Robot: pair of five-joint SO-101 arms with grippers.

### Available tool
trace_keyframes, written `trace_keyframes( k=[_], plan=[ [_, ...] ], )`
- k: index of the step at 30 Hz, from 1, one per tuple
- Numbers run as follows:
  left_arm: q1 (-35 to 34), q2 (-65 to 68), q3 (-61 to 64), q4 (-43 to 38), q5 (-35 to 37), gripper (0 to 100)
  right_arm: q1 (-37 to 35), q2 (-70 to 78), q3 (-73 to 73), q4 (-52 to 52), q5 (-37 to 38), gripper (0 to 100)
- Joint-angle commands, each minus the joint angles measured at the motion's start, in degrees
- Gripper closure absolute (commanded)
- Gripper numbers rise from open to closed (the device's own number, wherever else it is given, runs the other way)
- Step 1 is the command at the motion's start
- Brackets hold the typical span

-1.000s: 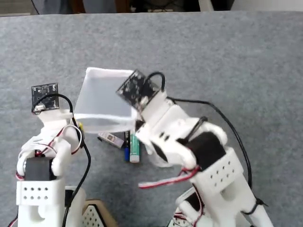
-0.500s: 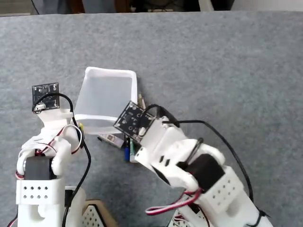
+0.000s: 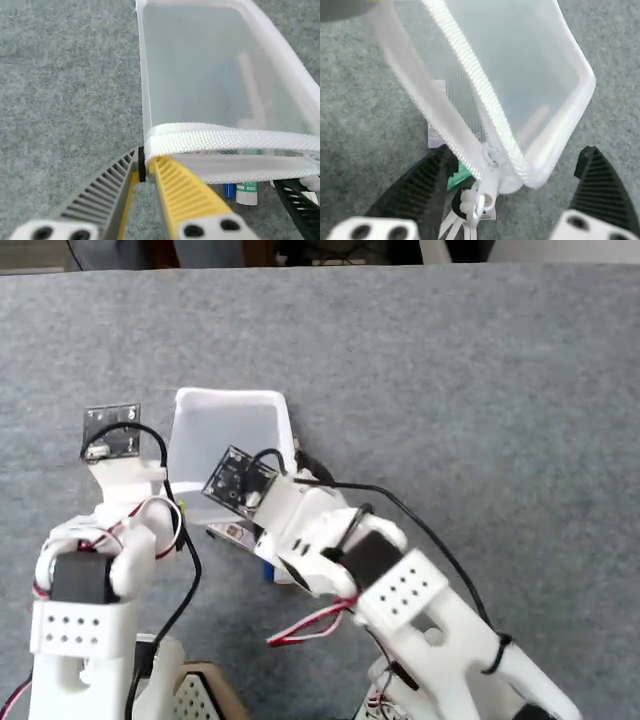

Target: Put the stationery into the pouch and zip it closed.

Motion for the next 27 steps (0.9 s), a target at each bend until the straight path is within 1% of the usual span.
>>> trace_keyframes(
  k=[1, 5, 7, 15, 18, 22, 24, 27],
  plan=[
    [0.6, 2.2, -3.6, 0.4, -0.3, 97, 2.5, 3.2, -2.9, -4.1, 0.6, 62.8],
    [0.7, 2.6, -3.9, 0.1, -0.3, 97, 5.3, 6.3, -2.9, -7.5, 0.6, 63.2],
    [0.7, 2.9, -3.9, 0.1, -0.3, 97, 6.2, 7.0, -2.9, -8.6, 0.6, 67.1],
    [0.7, 2.9, -3.5, 0.0, -0.3, 97, 7.8, 6.8, -2.9, -14.1, 0.6, 98.5],
    [0.7, 2.9, -3.7, 0.0, -0.3, 97, 7.8, 6.8, -2.9, -14.5, 0.6, 97.4],
    [0.7, 2.9, -3.8, 0.0, 0.0, 97, 7.8, 6.7, -3.4, -14.0, 0.6, 98.6],
    [0.7, 2.8, -3.8, 0.1, 0.1, 97, 7.8, 6.7, -4.9, -11.6, 1.0, 98.6],
    [0.7, 2.8, -3.8, 0.0, 0.1, 97, 7.6, 6.7, -8.0, -7.1, 3.6, 98.6]
  ],
)
